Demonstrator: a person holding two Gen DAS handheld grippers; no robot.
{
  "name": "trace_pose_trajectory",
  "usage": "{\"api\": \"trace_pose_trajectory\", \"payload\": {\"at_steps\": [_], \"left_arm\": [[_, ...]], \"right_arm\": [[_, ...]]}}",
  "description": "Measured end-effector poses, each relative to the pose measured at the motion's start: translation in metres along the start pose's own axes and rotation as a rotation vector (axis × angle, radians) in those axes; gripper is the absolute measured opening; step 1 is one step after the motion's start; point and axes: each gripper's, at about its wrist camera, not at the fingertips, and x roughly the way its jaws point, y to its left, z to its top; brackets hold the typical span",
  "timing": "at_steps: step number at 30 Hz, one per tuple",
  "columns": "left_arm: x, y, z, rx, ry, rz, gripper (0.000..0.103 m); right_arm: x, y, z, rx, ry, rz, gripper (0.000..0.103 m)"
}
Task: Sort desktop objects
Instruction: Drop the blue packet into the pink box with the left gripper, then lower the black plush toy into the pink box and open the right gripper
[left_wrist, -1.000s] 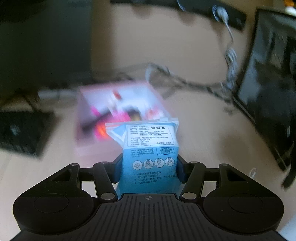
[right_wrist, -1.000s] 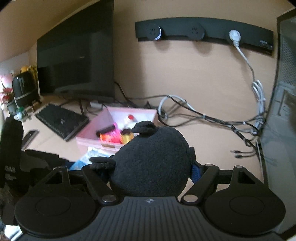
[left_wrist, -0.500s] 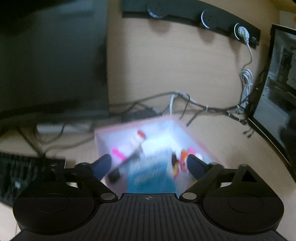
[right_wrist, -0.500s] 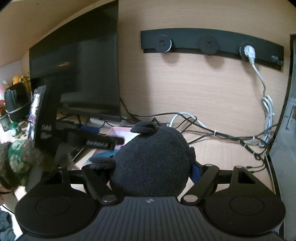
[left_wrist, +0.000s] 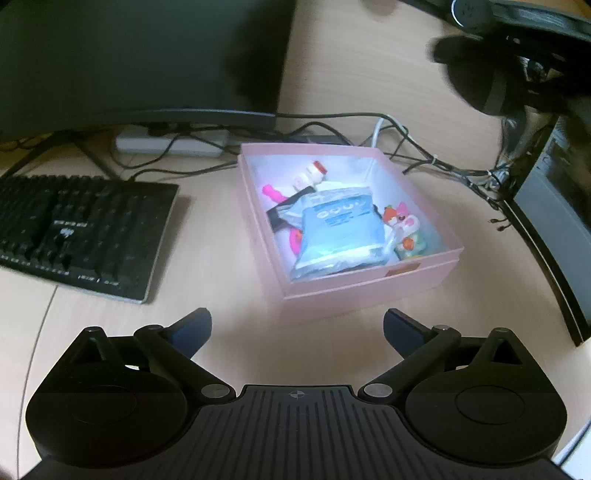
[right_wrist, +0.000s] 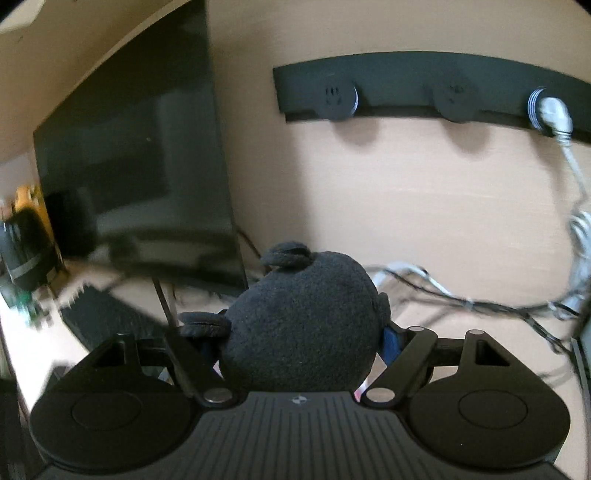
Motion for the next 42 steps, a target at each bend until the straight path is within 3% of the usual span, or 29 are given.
{"api": "trace_pose_trajectory", "payload": {"at_steps": [3, 4, 8, 9, 12, 17, 21, 25, 31, 35, 39, 42], "left_arm": [[0.002, 0.011, -0.008, -0.056, 0.01, 0.024, 0.102], [0.005, 0.016, -0.012, -0.073, 0.024, 0.031, 0.102], [0.009, 0.027, -0.023, -0.111, 0.066, 0.058, 0.102], [0.01, 0.03, -0.025, -0.122, 0.076, 0.062, 0.102], [0.011, 0.032, -0.026, -0.139, 0.084, 0.058, 0.102], [0.012, 0.024, -0.023, -0.122, 0.084, 0.04, 0.102], [0.015, 0.018, -0.024, -0.111, 0.099, 0.043, 0.102], [0.018, 0.015, -0.026, -0.106, 0.111, 0.051, 0.102], [0.014, 0.018, -0.025, -0.111, 0.098, 0.074, 0.102], [0.014, 0.023, -0.026, -0.133, 0.101, 0.085, 0.102], [0.015, 0.019, -0.026, -0.116, 0.108, 0.083, 0.102], [0.016, 0.019, -0.026, -0.106, 0.114, 0.079, 0.102]], "right_arm": [[0.045, -0.006, 0.014, 0.022, 0.067, 0.06, 0.089], [0.059, -0.007, 0.012, 0.035, 0.086, 0.045, 0.093], [0.082, -0.002, -0.007, 0.024, 0.139, 0.032, 0.092], [0.082, 0.001, -0.013, 0.018, 0.157, 0.045, 0.086], [0.088, 0.009, -0.033, -0.009, 0.257, 0.065, 0.057], [0.093, 0.019, -0.07, -0.039, 0.371, 0.147, 0.047], [0.097, 0.026, -0.079, -0.146, 0.301, 0.139, 0.047], [0.117, 0.023, -0.077, -0.085, 0.301, 0.15, 0.047], [0.114, 0.028, -0.068, -0.116, 0.269, 0.167, 0.05], [0.112, 0.001, -0.045, -0.047, 0.165, 0.021, 0.06], [0.147, -0.023, -0.038, 0.083, 0.198, -0.069, 0.066], [0.168, -0.016, -0.044, 0.041, 0.224, -0.09, 0.064]]}}
